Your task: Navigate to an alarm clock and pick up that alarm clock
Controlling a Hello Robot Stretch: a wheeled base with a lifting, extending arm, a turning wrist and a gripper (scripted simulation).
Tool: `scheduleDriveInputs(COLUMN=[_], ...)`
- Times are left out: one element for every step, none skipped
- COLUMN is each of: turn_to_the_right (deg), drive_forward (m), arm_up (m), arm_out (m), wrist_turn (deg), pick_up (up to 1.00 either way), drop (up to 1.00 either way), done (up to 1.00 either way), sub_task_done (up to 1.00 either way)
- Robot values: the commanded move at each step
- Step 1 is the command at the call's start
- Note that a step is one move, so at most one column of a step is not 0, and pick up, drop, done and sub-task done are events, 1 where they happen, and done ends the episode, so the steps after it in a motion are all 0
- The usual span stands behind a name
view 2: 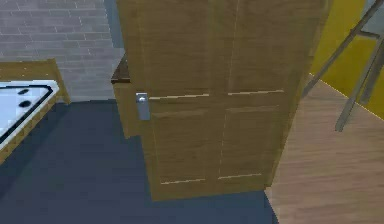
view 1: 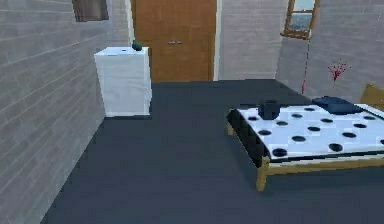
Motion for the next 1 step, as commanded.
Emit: scheduleDriveInputs(turn_to_the_right=[-3.0], drive_forward=[0.00], arm_up=[0.00], arm_out=[0.00], wrist_turn=[0.0], pick_up=[0.00], drop=[0.00], done=[0.00], sub_task_done=[0.00])
